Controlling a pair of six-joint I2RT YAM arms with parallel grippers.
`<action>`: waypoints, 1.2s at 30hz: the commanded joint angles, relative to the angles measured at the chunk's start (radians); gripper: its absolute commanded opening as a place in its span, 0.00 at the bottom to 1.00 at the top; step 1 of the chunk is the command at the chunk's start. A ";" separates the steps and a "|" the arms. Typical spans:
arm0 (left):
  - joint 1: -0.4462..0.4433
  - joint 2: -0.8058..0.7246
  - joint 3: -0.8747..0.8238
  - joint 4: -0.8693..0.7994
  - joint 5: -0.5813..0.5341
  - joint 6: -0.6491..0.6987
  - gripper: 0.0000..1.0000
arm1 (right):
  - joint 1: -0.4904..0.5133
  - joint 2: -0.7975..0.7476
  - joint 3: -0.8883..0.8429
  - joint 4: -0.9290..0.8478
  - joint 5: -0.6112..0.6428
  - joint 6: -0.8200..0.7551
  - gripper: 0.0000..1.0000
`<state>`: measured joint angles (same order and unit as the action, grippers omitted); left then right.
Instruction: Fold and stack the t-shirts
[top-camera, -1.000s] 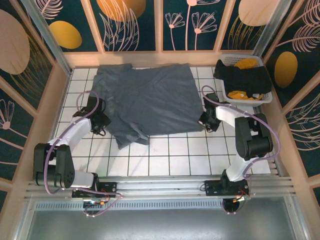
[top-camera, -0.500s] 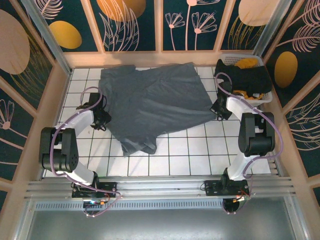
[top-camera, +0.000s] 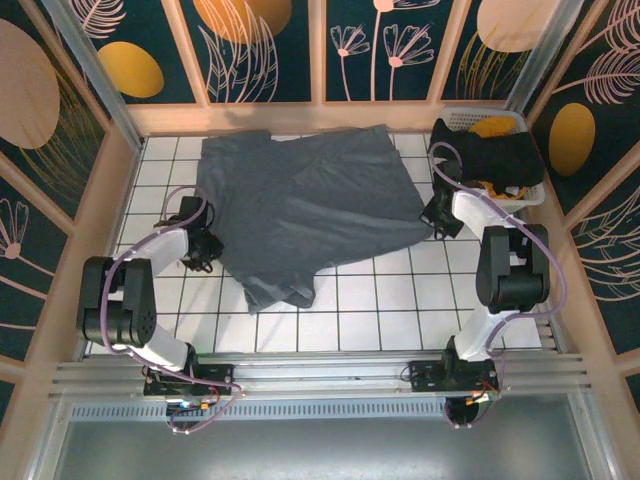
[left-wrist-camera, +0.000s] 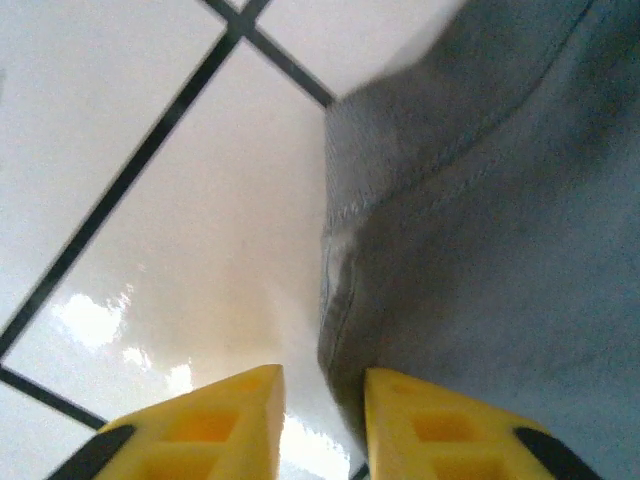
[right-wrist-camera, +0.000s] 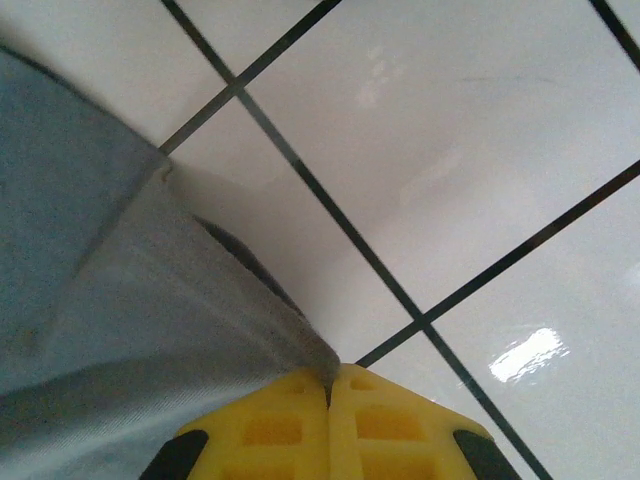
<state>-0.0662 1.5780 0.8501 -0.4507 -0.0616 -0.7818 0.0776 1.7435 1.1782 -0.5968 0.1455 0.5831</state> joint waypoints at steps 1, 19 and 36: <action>0.006 0.060 0.076 0.045 -0.107 0.057 0.15 | 0.027 -0.034 -0.017 -0.035 0.005 0.019 0.00; 0.008 0.247 0.444 -0.037 -0.115 0.264 0.20 | 0.042 -0.191 -0.101 -0.104 0.091 0.061 0.00; 0.008 -0.006 0.023 0.189 0.076 0.183 0.47 | 0.047 -0.155 -0.116 -0.072 0.036 0.028 0.00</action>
<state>-0.0650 1.5375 0.8406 -0.3473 -0.0319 -0.5861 0.1215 1.5734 1.0790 -0.6613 0.1860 0.6296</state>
